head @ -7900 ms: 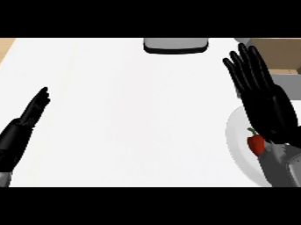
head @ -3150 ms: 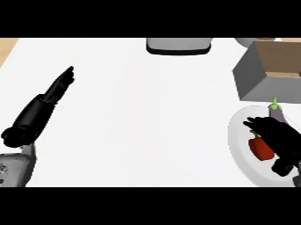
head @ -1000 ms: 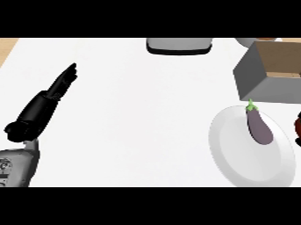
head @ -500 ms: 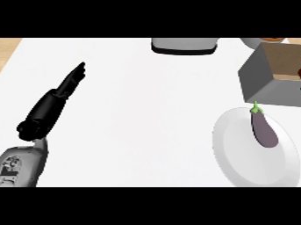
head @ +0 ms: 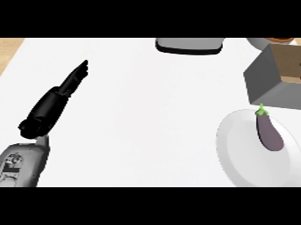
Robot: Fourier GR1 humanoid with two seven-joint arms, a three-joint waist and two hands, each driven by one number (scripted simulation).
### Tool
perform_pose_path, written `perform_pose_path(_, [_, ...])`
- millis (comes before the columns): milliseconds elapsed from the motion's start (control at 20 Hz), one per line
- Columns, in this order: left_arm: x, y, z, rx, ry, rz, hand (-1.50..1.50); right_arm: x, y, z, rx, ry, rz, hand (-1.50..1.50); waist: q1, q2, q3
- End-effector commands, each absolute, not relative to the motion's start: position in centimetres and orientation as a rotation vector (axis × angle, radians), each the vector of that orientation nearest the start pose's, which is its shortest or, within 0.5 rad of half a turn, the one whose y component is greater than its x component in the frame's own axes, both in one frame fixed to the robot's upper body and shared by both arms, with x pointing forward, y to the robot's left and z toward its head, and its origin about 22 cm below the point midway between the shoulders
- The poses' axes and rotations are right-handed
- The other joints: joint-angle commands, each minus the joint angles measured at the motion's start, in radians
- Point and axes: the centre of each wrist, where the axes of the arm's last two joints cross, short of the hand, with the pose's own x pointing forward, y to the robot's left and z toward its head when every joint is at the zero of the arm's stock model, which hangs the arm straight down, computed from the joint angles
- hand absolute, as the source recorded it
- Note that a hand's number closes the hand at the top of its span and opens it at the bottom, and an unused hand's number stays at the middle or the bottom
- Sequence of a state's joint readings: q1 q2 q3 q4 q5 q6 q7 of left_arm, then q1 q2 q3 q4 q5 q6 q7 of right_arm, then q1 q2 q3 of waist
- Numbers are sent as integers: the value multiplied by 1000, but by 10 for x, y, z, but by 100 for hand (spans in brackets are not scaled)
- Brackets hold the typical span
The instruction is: Pick the bell pepper from the plate and place it in the cardboard box
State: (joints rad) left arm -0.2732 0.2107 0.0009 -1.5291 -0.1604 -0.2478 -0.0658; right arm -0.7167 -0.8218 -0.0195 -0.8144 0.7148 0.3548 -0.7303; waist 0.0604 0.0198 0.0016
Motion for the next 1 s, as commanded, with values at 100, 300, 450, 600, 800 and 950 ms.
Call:
perform_pose_path(100, [301, 251, 75, 47, -1776, -583, 0, 378, -459, 182, -621, -1325, 1561, 150, 10, 1, 1])
perform_pose_path(300, [308, 247, 74, 33, -1785, -580, 0, 386, -455, 180, -475, -1315, 1636, -150, 25, 13, 2])
perform_pose_path(450, [306, 247, 80, 46, -1788, -572, 0, 382, -458, 158, -340, -1421, 1644, -150, 5, 3, 2])
perform_pose_path(600, [304, 254, 73, 57, -1785, -566, 0, 392, -447, 161, -228, -1648, 1481, -150, 3, 2, 2])
perform_pose_path(800, [303, 249, 73, 54, -1785, -560, 0, 397, -442, 138, 6, -1851, 1007, -150, -5, -2, 6])
perform_pose_path(950, [303, 258, 70, 57, -1772, -560, 0, 397, -439, 119, 132, -1827, 761, -150, -6, 0, 4])
